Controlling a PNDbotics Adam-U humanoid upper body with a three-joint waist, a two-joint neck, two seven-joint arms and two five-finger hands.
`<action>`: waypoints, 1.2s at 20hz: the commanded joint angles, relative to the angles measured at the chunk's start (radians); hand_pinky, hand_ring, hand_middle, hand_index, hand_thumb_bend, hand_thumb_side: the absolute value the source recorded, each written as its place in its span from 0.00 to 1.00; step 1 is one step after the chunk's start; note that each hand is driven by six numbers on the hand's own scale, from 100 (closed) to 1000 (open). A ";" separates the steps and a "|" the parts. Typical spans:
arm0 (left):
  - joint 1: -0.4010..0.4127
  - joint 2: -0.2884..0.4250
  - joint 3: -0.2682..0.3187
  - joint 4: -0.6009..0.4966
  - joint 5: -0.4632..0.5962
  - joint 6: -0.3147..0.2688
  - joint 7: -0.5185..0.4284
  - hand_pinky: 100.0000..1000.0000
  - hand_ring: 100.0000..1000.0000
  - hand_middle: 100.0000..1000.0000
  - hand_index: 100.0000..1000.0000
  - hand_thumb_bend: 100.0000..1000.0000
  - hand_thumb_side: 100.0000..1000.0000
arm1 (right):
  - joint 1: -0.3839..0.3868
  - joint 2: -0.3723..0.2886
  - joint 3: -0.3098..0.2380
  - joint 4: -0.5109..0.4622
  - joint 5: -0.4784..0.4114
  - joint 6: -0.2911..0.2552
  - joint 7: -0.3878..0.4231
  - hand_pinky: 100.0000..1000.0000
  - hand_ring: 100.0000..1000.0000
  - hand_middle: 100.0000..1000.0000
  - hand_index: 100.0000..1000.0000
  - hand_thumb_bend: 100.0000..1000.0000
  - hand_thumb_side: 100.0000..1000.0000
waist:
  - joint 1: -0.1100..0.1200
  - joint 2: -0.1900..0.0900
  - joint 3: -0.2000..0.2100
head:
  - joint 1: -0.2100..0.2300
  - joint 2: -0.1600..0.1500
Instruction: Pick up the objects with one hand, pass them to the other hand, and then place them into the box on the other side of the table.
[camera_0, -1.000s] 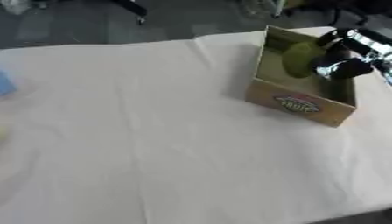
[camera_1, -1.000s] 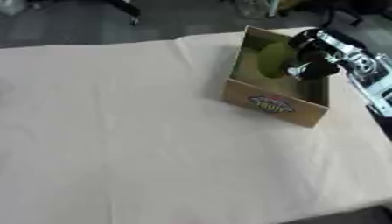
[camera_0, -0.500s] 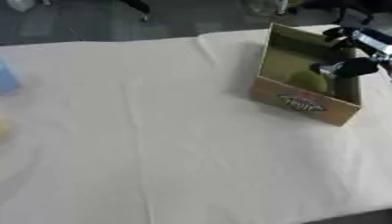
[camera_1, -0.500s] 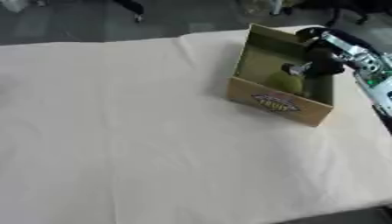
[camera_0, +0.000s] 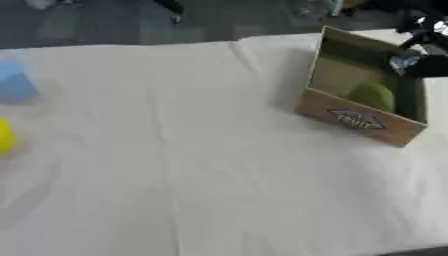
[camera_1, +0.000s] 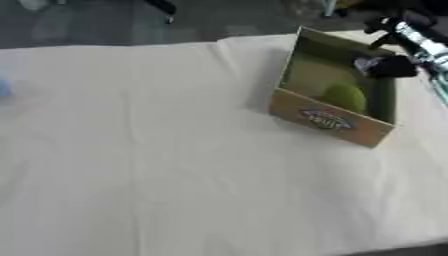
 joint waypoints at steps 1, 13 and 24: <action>-0.008 0.045 0.037 -0.017 -0.010 0.017 0.001 0.74 0.68 0.62 0.79 0.29 0.64 | -0.010 -0.028 -0.035 -0.080 -0.147 0.025 -0.072 0.97 0.75 0.84 0.93 0.00 0.40 | 0.016 -0.006 0.000 | 0.075 0.007; -0.068 0.235 0.067 0.108 0.115 0.048 -0.298 0.76 0.71 0.64 0.82 0.36 0.60 | -0.013 -0.021 -0.035 -0.170 -0.327 0.000 -0.122 0.97 0.75 0.84 0.93 0.00 0.30 | 0.032 -0.011 0.008 | 0.173 0.018; -0.281 0.354 -0.072 0.361 0.091 -0.033 -0.893 0.82 0.77 0.70 0.81 0.57 0.40 | -0.017 -0.013 -0.034 -0.169 -0.310 0.009 -0.117 0.97 0.74 0.83 0.92 0.00 0.31 | 0.034 -0.014 0.003 | 0.165 0.017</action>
